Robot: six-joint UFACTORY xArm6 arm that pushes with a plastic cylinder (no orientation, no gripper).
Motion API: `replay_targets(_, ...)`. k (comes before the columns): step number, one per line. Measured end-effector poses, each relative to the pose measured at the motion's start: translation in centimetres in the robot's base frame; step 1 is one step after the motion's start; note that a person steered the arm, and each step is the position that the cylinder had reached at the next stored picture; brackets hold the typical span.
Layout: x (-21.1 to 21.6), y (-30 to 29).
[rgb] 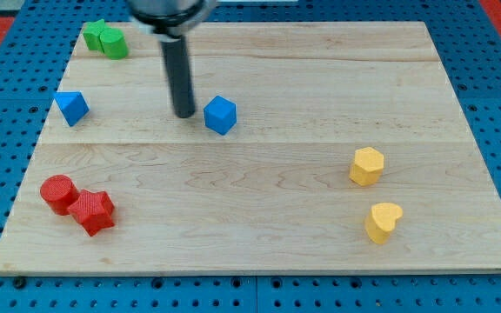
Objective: Slide the blue cube vertically above the hexagon
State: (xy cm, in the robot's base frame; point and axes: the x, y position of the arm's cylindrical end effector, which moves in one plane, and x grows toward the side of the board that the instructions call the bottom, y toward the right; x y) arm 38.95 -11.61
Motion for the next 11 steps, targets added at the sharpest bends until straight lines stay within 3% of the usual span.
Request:
replay_targets(1,1.4,1.0)
replay_targets(2,4.4,6.2)
replay_targets(3,2.9,10.9)
replay_targets(4,1.3,1.1)
replay_targets(5,-2.1,0.3)
replay_targets(7,-1.4,14.3)
replay_targets(8,-0.7,16.8)
replay_targets(9,-2.6,21.2)
replay_targets(10,-1.0,23.5)
replay_targets(11,-5.3,24.0)
